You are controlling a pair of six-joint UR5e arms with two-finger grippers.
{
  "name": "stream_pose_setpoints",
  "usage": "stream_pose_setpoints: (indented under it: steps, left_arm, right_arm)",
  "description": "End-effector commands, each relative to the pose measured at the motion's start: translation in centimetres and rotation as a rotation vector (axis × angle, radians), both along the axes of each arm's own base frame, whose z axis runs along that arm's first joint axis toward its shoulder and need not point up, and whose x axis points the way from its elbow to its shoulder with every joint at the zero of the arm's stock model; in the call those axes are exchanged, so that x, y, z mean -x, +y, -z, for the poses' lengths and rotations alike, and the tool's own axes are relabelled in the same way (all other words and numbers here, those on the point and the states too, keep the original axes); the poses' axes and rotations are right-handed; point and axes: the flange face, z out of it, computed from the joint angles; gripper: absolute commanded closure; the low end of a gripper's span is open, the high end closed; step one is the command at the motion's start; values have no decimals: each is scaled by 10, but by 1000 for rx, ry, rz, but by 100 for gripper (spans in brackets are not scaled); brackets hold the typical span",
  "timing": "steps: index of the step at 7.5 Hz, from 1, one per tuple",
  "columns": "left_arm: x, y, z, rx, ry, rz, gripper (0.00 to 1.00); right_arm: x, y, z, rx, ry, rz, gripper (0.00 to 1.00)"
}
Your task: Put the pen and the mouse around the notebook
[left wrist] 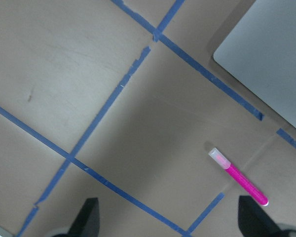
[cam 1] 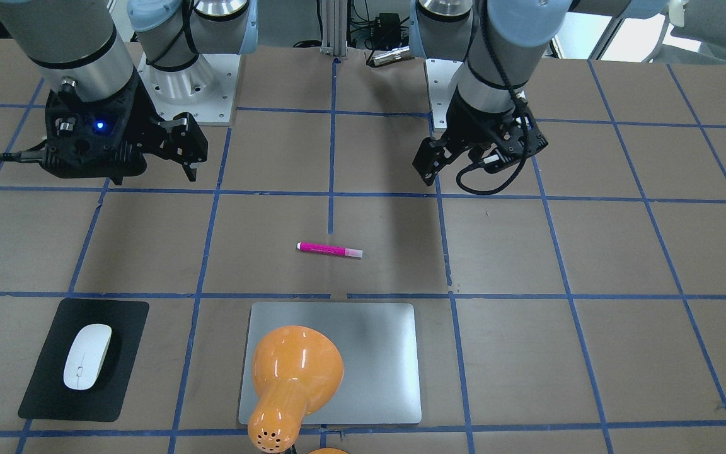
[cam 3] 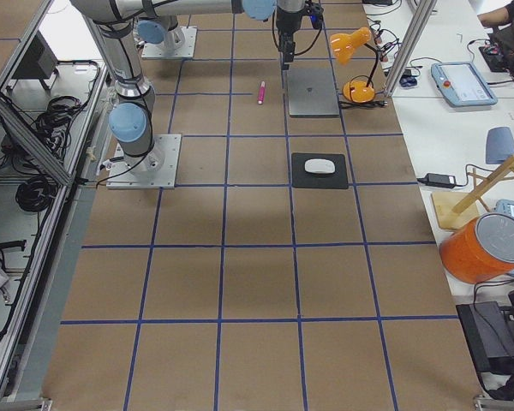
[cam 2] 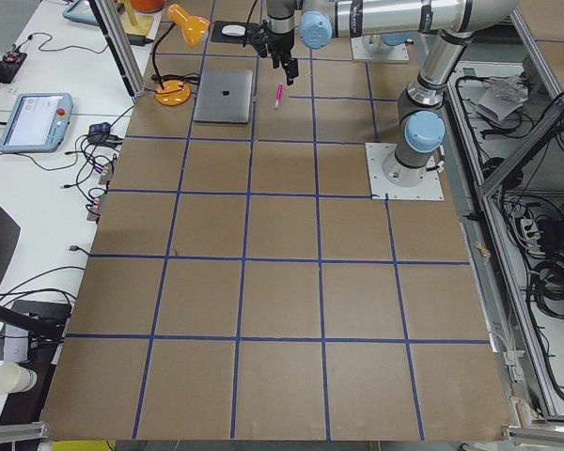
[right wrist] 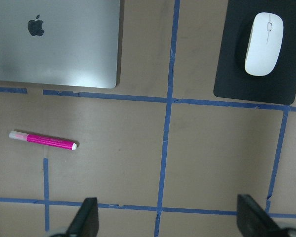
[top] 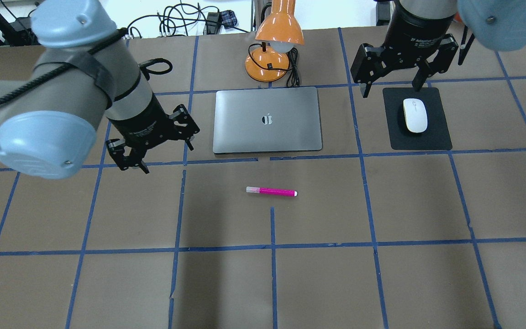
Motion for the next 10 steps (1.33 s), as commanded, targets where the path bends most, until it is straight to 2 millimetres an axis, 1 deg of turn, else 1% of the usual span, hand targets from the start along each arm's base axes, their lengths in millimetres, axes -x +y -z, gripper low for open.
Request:
stream_pose_setpoints:
  steps: [1, 2, 3, 4, 6, 10]
  left_arm:
    - [-39, -15, -44, 67, -33, 393, 0]
    - [-42, -31, -65, 88, -38, 411, 0]
    - [-38, -36, -66, 63, -30, 421, 0]
    - [-36, -36, -68, 64, -24, 430, 0]
    - [-36, -39, -69, 68, -22, 431, 0]
    - [-36, -40, -71, 71, -22, 430, 0]
  right_arm:
    - [4, -7, 1, 40, 11, 8, 0]
    - [3, -6, 1, 40, 11, 20, 0]
    - [3, -6, 2, 36, 12, 20, 0]
    - [4, -7, 1, 40, 12, 21, 0]
    - [2, -6, 1, 40, 2, 21, 0]
    - [3, -7, 1, 43, 1, 21, 0]
